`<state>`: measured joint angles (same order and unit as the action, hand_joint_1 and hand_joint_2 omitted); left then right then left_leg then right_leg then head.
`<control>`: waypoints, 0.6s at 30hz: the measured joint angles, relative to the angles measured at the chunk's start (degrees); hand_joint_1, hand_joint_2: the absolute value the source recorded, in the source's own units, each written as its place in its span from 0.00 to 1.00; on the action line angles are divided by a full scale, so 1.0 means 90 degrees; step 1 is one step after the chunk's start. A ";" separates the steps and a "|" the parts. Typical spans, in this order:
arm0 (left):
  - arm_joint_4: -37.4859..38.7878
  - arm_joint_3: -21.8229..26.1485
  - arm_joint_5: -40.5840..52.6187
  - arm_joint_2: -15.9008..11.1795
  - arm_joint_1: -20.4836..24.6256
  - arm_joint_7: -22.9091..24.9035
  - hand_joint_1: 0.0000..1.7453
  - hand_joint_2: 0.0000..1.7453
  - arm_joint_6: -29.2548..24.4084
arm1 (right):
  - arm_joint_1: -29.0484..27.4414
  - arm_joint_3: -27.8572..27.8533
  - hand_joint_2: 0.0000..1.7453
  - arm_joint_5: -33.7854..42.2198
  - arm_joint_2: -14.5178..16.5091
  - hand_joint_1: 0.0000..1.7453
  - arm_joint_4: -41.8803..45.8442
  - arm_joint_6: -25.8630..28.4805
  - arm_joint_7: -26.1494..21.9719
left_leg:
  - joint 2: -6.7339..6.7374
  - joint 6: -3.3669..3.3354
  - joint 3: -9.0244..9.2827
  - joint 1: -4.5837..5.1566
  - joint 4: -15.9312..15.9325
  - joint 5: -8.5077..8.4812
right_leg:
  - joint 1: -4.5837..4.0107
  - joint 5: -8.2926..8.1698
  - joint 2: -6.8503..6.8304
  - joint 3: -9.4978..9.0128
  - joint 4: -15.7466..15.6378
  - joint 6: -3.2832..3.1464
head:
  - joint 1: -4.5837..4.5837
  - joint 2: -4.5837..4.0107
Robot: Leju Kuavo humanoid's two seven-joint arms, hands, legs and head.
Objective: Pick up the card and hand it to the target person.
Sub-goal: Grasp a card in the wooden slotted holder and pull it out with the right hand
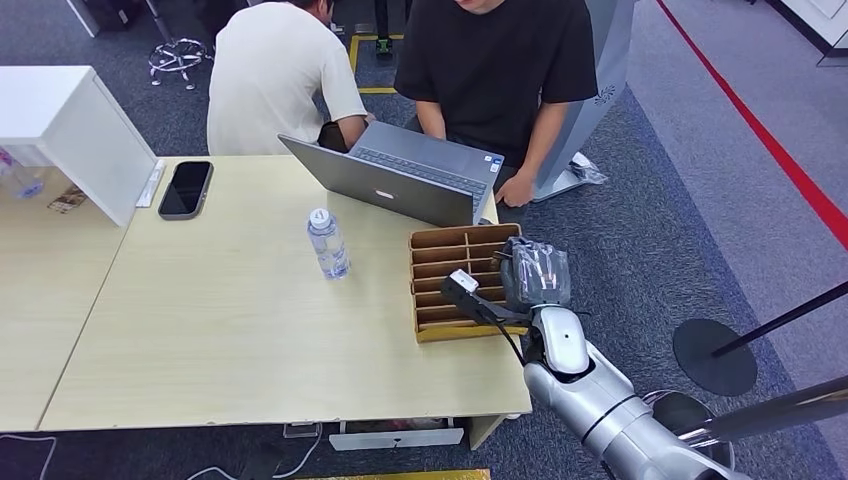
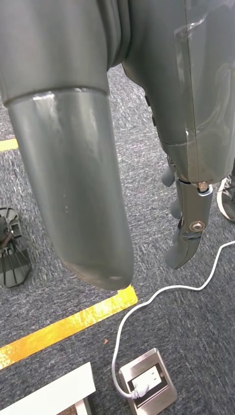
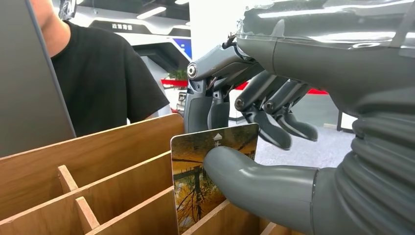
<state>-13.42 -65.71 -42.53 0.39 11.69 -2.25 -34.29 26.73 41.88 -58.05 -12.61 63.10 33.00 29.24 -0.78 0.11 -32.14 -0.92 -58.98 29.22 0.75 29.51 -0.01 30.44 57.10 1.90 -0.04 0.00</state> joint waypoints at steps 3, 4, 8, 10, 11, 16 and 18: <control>0.0000 0.0001 0.0000 0.0000 0.0000 0.0000 0.00 0.00 0.0000 | 0.0000 0.0000 1.00 -0.0049 -0.0002 1.00 0.0000 -0.0007 0.0018 | 0.0000 0.0000 0.0000 0.0000 0.0000 0.0000 | 0.0000 0.0000 0.0000 0.0000 0.0000 0.0000 | -0.0001 0.0000; 0.0000 0.0000 0.0000 0.0000 0.0000 0.0000 0.00 0.00 0.0000 | 0.0000 0.0000 1.00 -0.0055 -0.0002 1.00 0.0000 -0.0008 0.0018 | 0.0000 0.0000 0.0000 0.0000 0.0000 0.0000 | 0.0000 0.0000 0.0000 0.0000 0.0000 0.0000 | -0.0001 0.0000; 0.0000 -0.0001 0.0000 0.0000 0.0000 0.0000 0.00 0.00 0.0000 | -0.0001 0.0000 1.00 -0.0078 -0.0002 1.00 0.0000 -0.0010 0.0021 | 0.0000 0.0000 0.0000 0.0000 0.0000 0.0000 | 0.0000 0.0000 0.0000 0.0000 0.0000 0.0000 | -0.0001 0.0000; 0.0000 0.0000 0.0000 0.0000 0.0000 0.0000 0.00 0.00 0.0000 | -0.0001 0.0000 1.00 -0.0103 -0.0002 1.00 0.0000 -0.0010 0.0022 | 0.0000 0.0000 0.0000 0.0000 0.0000 0.0000 | 0.0000 0.0000 0.0000 0.0000 0.0000 0.0000 | -0.0001 0.0000; 0.0000 0.0000 0.0000 0.0000 0.0000 0.0000 0.00 0.00 0.0000 | -0.0001 0.0000 1.00 -0.0121 -0.0002 1.00 0.0000 -0.0010 0.0022 | 0.0000 0.0000 0.0000 0.0000 0.0000 0.0000 | 0.0000 0.0000 0.0000 0.0000 0.0000 0.0000 | -0.0001 0.0000; 0.0000 0.0000 -0.0007 0.0000 0.0000 -0.0011 0.00 0.00 -0.0004 | -0.0002 0.0000 1.00 -0.0184 -0.0012 1.00 0.0046 -0.0037 0.0034 | 0.0000 0.0000 0.0000 0.0000 0.0000 0.0000 | 0.0000 0.0000 0.0000 0.0000 0.0000 0.0000 | 0.0000 0.0000; 0.0000 0.0001 -0.0022 0.0000 -0.0002 -0.0019 0.00 0.00 -0.0010 | -0.0005 0.0000 1.00 -0.0216 -0.0037 1.00 0.0135 -0.0084 0.0060 | 0.0000 0.0000 0.0000 0.0000 0.0000 0.0000 | 0.0000 0.0000 0.0000 0.0000 0.0000 0.0000 | 0.0000 0.0000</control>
<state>-13.42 -65.70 -42.73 0.39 11.68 -2.42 -34.38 26.68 41.88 -59.99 -12.94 64.32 32.25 29.79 -0.78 0.11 -32.14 -0.92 -58.98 29.22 0.75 29.51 -0.01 30.45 57.10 1.90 -0.04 0.00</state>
